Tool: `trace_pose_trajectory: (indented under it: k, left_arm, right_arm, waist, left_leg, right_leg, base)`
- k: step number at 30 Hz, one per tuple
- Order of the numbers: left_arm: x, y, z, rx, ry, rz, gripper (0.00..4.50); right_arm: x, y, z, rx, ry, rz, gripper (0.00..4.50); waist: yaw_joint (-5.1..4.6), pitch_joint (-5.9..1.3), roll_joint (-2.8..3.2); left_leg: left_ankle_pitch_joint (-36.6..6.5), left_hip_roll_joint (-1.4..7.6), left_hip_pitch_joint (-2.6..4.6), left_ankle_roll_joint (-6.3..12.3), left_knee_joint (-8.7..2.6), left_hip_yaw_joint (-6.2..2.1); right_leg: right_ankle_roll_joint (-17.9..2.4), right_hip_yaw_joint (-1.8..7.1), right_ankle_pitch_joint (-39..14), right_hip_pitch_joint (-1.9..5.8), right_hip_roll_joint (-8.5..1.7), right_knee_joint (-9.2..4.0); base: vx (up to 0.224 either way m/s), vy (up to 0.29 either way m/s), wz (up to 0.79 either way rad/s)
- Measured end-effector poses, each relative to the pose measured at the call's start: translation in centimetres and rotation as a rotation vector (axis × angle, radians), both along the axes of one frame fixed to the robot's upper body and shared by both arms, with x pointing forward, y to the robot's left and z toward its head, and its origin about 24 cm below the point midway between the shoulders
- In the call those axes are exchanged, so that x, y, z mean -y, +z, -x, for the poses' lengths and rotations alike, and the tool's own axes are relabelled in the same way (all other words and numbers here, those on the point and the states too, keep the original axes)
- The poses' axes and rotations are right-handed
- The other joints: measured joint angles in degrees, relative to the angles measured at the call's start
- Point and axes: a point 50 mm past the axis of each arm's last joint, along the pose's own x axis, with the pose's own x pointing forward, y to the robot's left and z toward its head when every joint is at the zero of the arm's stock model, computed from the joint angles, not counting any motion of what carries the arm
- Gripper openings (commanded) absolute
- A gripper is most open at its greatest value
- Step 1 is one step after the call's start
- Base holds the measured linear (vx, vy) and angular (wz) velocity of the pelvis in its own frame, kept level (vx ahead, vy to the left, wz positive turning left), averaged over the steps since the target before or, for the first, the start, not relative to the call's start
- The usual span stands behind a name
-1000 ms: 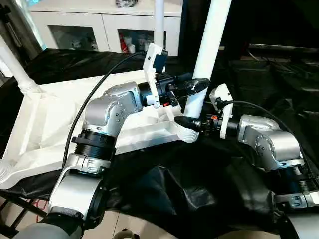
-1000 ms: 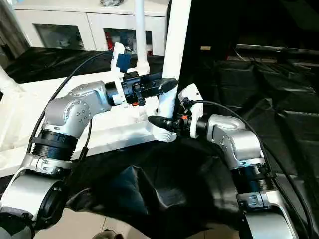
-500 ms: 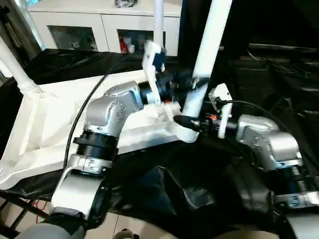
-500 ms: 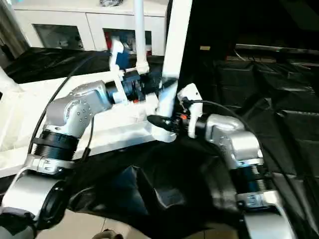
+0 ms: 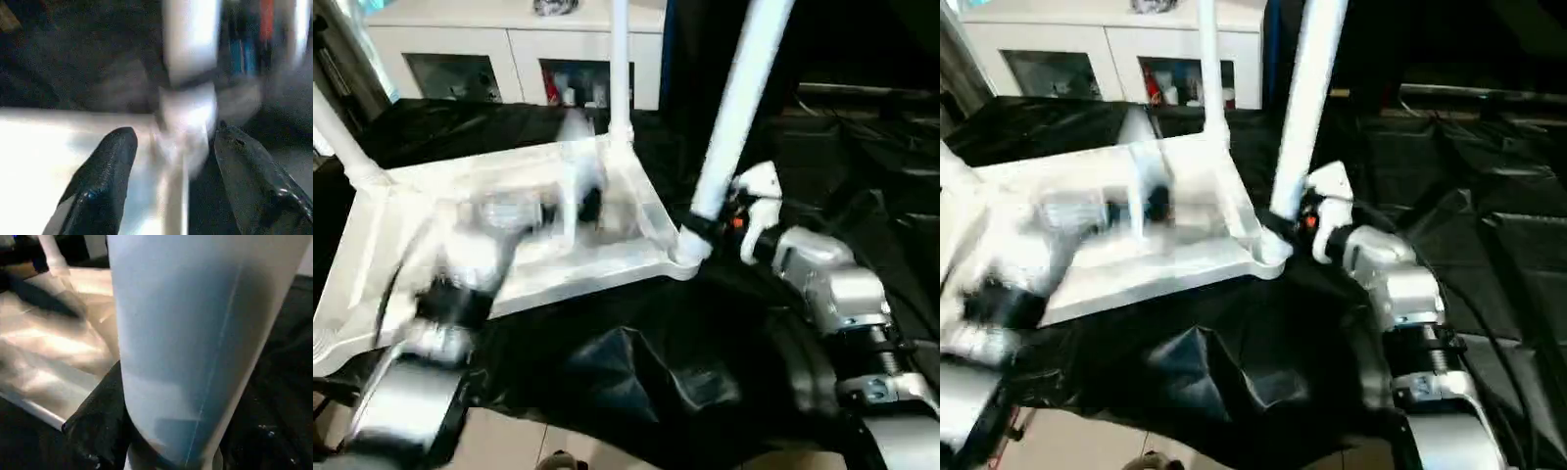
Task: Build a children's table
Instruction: Insert table leg to table base
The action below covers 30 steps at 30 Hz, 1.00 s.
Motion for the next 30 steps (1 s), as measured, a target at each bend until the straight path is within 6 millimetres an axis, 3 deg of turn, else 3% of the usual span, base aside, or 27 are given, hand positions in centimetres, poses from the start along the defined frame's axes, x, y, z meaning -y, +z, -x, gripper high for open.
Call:
trace_pose_trajectory:
  k: [2,10,30]
  left_arm:
    - [-0.1,-1.6,0.5,-0.048,-0.025,-0.06,2.92]
    - [-1.1,-3.6,0.3,-0.09,-0.018,-0.141,2.66]
    - [0.7,-3.9,-0.7,-0.1,-0.043,-0.105,0.86]
  right_arm:
    - [-0.4,-0.2,0.0,0.004,-0.001,0.007,1.9]
    - [-0.4,-0.5,-0.1,0.008,-0.008,0.02,1.9]
    - [-0.5,-0.4,0.0,0.024,-0.007,0.018,1.9]
  waist:
    - [0.16,0.07,0.1]
    - [-0.04,0.13,0.47]
    - [-0.41,0.04,1.83]
  left_leg:
    - [0.0,0.0,-0.02,-0.02,0.0,0.0]
    - [0.0,-0.01,0.04,-0.07,0.0,0.0]
    - [0.1,-0.03,0.02,-0.06,0.02,-0.02]
  right_leg:
    - [0.0,0.0,0.0,-0.01,-0.01,0.01]
    - [0.0,0.02,0.1,0.01,-0.01,0.03]
    - [0.0,0.01,0.1,0.02,-0.02,0.02]
  base:
    - [0.0,0.0,0.0]
    - [0.0,0.0,0.0]
    - [0.0,0.0,0.0]
